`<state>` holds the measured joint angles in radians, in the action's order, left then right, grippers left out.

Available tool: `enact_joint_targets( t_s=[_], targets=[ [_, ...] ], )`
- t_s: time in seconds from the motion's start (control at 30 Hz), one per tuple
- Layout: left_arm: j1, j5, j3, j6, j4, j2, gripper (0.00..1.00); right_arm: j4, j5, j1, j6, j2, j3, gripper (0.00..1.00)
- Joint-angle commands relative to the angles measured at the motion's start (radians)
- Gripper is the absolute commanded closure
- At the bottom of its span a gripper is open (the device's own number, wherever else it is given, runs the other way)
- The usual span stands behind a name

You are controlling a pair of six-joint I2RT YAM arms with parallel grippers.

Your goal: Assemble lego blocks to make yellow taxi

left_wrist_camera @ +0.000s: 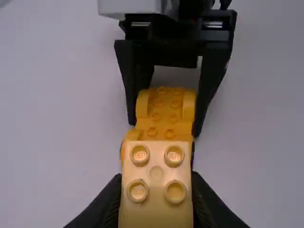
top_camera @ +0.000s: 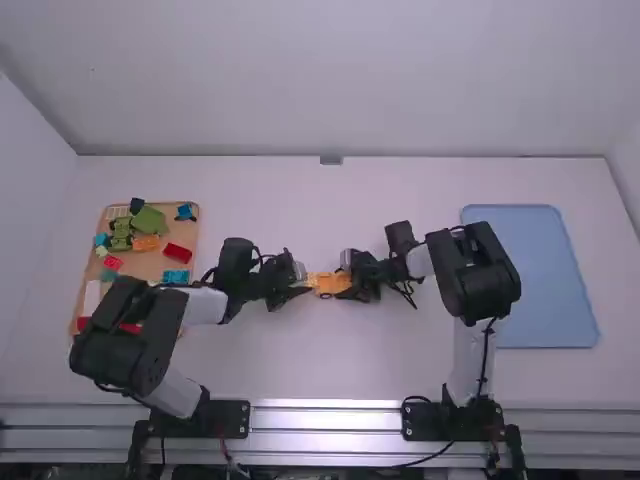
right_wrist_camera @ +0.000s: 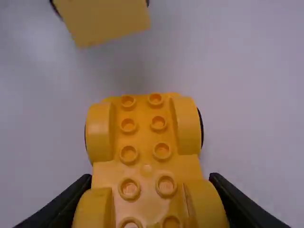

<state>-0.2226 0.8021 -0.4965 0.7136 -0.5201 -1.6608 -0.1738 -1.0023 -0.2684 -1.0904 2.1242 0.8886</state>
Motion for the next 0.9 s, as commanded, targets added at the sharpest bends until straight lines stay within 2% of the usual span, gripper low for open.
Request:
enact_joint_targets(
  t_s=[0.0,0.1,0.3,0.47,0.87],
  targets=[
    [-0.021,0.036,-0.089,-0.018,0.008,-0.043,0.98,-0.063,0.04,0.0,0.124,0.008,-0.004,0.48],
    [-0.021,0.047,-0.172,0.0,0.104,-0.074,0.98,-0.099,0.061,-0.003,0.159,0.008,-0.004,0.46],
    [-0.021,0.05,-0.303,0.293,0.48,-0.09,0.98,0.01,0.06,-0.043,0.041,0.008,-0.006,0.43],
    [-0.021,0.052,-0.314,0.316,0.516,-0.09,0.98,0.022,0.061,-0.063,0.043,0.008,-0.006,0.42],
    [-0.105,-0.149,-0.307,0.298,0.516,-0.127,0.98,-0.005,0.061,-0.066,0.046,0.008,-0.004,0.42]
  ],
)
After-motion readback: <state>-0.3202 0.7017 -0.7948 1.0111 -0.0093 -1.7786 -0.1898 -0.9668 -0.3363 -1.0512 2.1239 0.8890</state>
